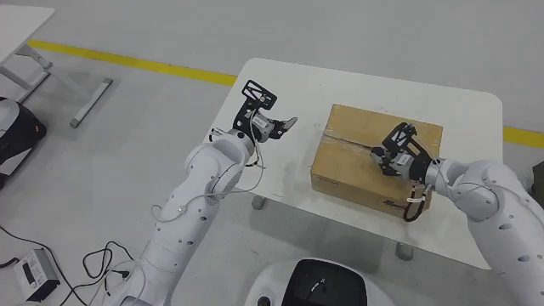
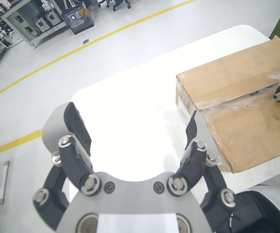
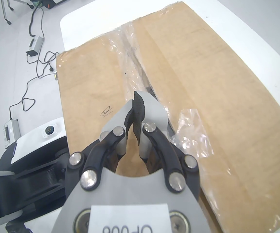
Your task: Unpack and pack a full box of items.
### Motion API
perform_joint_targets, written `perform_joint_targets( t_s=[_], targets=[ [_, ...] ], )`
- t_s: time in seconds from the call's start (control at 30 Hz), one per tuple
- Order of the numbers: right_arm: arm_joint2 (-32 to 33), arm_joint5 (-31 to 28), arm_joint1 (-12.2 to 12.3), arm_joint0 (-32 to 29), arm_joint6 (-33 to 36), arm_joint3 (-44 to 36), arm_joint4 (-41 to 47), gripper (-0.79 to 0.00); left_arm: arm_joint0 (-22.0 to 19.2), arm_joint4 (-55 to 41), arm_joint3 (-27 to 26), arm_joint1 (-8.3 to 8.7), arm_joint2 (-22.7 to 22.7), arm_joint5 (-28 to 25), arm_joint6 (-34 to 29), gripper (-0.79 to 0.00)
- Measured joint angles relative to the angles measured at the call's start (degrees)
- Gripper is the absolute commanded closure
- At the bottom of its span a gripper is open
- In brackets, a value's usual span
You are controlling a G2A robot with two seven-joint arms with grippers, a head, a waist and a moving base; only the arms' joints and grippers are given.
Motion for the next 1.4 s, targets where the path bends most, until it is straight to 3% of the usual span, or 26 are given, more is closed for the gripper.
perform_joint_targets(
  t_s=[0.23,0.5,0.67,0.97,1.17,1.3,1.4],
  targets=[
    [4.17,-0.04,1.07,-1.02,-2.17,-2.76,0.67,0.0,0.0,0.0,0.0,0.0,0.0,0.0,0.0,-0.785],
    [14.15,3.1,4.05,-8.17,-0.58,-10.65,1.03,0.0,0.0,0.0,0.0,0.0,0.0,0.0,0.0,-0.785],
    [13.89,3.45,4.38,-10.37,2.01,-12.32,0.24,0.0,0.0,0.0,0.0,0.0,0.0,0.0,0.0,-0.785],
    [11.59,4.81,3.67,-9.28,0.55,-6.87,0.86,0.0,0.0,0.0,0.0,0.0,0.0,0.0,0.0,-0.785],
    [15.43,3.13,4.3,-8.99,-2.49,-8.59,4.0,0.0,0.0,0.0,0.0,0.0,0.0,0.0,0.0,-0.785],
    [22.22,7.79,5.66,-12.02,-4.42,-15.27,2.84,0.0,0.0,0.0,0.0,0.0,0.0,0.0,0.0,-0.785],
    [27.84,16.41,6.57,-16.75,-2.39,-22.18,1.3,0.0,0.0,0.0,0.0,0.0,0.0,0.0,0.0,-0.785]
  ],
)
